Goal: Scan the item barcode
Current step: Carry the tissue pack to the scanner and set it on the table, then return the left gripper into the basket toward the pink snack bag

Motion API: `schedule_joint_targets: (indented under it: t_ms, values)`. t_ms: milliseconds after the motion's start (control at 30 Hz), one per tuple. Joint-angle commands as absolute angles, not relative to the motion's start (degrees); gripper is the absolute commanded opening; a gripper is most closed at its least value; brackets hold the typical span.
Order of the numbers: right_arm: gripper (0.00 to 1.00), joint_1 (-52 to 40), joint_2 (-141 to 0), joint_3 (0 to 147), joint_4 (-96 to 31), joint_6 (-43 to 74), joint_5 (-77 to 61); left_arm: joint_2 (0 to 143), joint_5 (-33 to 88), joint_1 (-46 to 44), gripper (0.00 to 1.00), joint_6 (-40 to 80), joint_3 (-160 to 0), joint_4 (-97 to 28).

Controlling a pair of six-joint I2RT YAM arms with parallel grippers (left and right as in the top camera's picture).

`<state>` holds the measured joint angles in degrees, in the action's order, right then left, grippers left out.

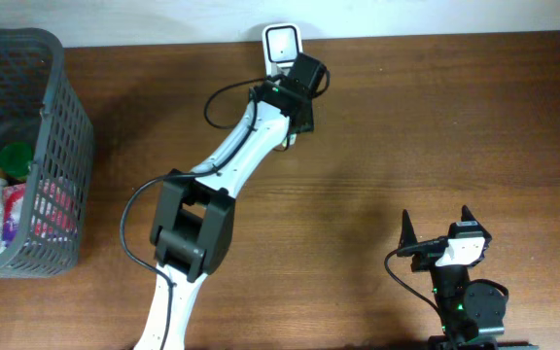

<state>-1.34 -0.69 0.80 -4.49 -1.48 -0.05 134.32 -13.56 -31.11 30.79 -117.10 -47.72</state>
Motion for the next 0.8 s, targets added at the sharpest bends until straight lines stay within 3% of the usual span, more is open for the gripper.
schedule_joint_targets:
  t_ms: [0, 33, 133, 233, 467, 533, 633, 767]
  values:
    - [0.99, -1.9, -0.4, 0.3, -4.7, -1.1, 0.3, 135.2, -14.4, -32.4, 0.32, 29.1, -117.3, -48.6]
    - [0.99, -1.9, -0.4, 0.3, -4.7, -1.1, 0.3, 135.2, -14.3, -33.2, 0.50, 27.0, -117.3, -48.6]
    - [0.99, -1.9, -0.4, 0.3, -4.7, -1.1, 0.3, 134.0, -14.4, -34.2, 0.67, 19.9, -117.6, -49.0]
    - [0.99, -1.9, -0.4, 0.3, -4.7, -1.1, 0.3, 128.6, -14.4, -34.1, 0.77, 19.6, -119.4, -53.5]
    - [0.99, -1.9, -0.4, 0.3, -4.7, -1.1, 0.3, 103.3, -20.2, -29.3, 0.82, 19.7, -121.6, -67.1]
    - [0.99, -1.9, -0.4, 0.3, -4.7, -1.1, 0.3, 96.9, -20.7, -24.3, 0.90, 20.2, -121.6, -70.5]
    - [0.99, -1.9, -0.4, 0.3, -4.7, -1.1, 0.3, 88.3, -20.8, -8.0, 0.99, 31.2, -121.6, -78.5]
    - [0.99, -1.9, -0.4, 0.3, -4.7, -1.1, 0.3, 87.2, -20.0, 10.4, 0.99, 33.5, -121.5, -82.4]
